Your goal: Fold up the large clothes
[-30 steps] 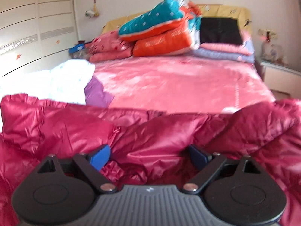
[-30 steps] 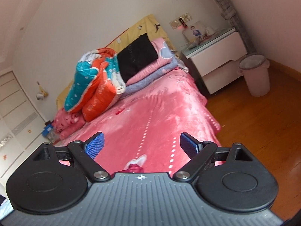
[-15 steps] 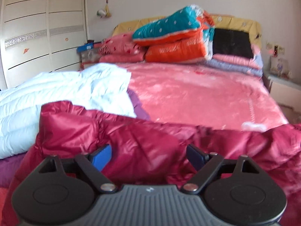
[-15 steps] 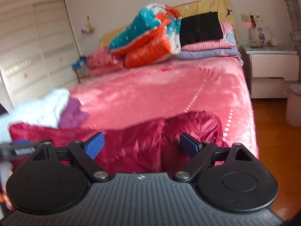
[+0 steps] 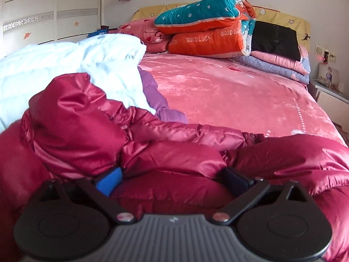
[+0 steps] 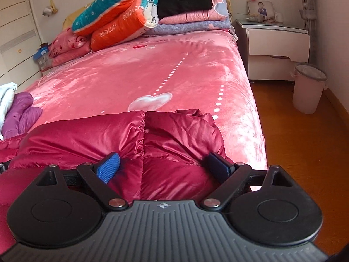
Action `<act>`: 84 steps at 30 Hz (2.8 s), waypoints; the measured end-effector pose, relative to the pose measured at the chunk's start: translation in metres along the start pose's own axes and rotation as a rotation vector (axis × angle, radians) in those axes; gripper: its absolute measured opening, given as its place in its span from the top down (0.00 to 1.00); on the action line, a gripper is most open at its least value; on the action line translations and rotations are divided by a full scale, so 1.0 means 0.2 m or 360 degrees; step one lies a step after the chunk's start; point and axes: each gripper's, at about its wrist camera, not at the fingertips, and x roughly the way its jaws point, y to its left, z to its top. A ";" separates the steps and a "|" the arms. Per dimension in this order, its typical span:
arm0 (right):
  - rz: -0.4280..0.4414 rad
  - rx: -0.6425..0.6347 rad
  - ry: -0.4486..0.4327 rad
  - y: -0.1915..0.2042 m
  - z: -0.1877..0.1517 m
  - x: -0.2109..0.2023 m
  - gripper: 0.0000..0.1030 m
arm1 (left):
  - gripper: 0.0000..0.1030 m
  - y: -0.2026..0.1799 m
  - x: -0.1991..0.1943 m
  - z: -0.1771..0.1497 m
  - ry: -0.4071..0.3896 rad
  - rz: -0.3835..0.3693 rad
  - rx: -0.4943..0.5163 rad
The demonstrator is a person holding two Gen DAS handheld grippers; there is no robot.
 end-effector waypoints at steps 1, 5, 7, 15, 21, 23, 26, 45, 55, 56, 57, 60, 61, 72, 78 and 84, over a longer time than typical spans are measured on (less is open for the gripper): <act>-0.0013 -0.0013 -0.0005 0.00 0.00 0.02 0.00 | 0.02 0.00 0.01 -0.02 -0.0011 0.0001 -0.0003; -0.0041 -0.0062 -0.0004 0.04 0.00 0.08 0.00 | 0.02 0.00 0.02 -0.05 -0.0044 0.0003 0.0001; -0.0053 -0.0072 -0.0011 0.06 -0.01 0.10 0.00 | 0.01 0.00 0.03 -0.06 -0.0056 0.0002 -0.0010; -0.0073 -0.0099 -0.0044 0.06 -0.02 0.13 0.00 | 0.02 -0.01 0.00 0.00 0.0027 0.0013 0.0026; 0.0067 0.0018 -0.0007 -0.02 -0.01 0.08 0.00 | 0.06 0.15 -0.39 0.10 -0.0034 -0.0072 -0.0030; 0.0115 0.0058 0.0014 -0.05 0.01 0.06 0.00 | 0.05 0.24 -0.54 0.10 -0.0055 -0.0007 -0.0031; 0.0209 0.0159 0.0042 -0.11 0.05 0.01 0.00 | 0.05 0.43 -0.70 0.06 -0.0077 0.0112 -0.0094; 0.0362 0.0879 0.0150 -0.73 -0.14 -0.37 0.00 | 0.06 0.78 -0.71 -0.36 0.0171 0.0078 -0.0672; 0.0721 0.1136 0.0421 -0.70 -0.42 -0.45 0.00 | 0.05 0.79 -0.75 -0.50 0.0131 -0.0172 -0.0945; 0.0730 0.1119 0.0422 -0.68 -0.43 -0.46 0.00 | 0.04 0.78 -0.74 -0.50 0.0127 -0.0191 -0.0955; 0.0726 0.1091 0.0425 -0.65 -0.43 -0.47 0.00 | 0.04 0.78 -0.73 -0.51 0.0122 -0.0214 -0.0972; 0.0701 0.1020 0.0413 -0.58 -0.44 -0.50 0.00 | 0.02 0.77 -0.71 -0.51 0.0104 -0.0274 -0.0988; 0.0691 0.1001 0.0405 -0.57 -0.45 -0.51 0.00 | 0.02 0.77 -0.70 -0.51 0.0099 -0.0293 -0.0986; 0.0519 0.0753 0.0349 -0.40 -0.42 -0.55 0.00 | 0.32 0.77 -0.65 -0.50 0.0058 -0.0366 -0.1066; 0.0389 0.0605 0.0304 -0.30 -0.41 -0.61 0.10 | 0.60 0.74 -0.71 -0.50 0.0050 -0.0332 -0.1016; 0.0392 0.0492 0.0247 -0.22 -0.38 -0.69 0.41 | 0.72 0.71 -0.85 -0.51 0.0051 -0.0263 -0.1010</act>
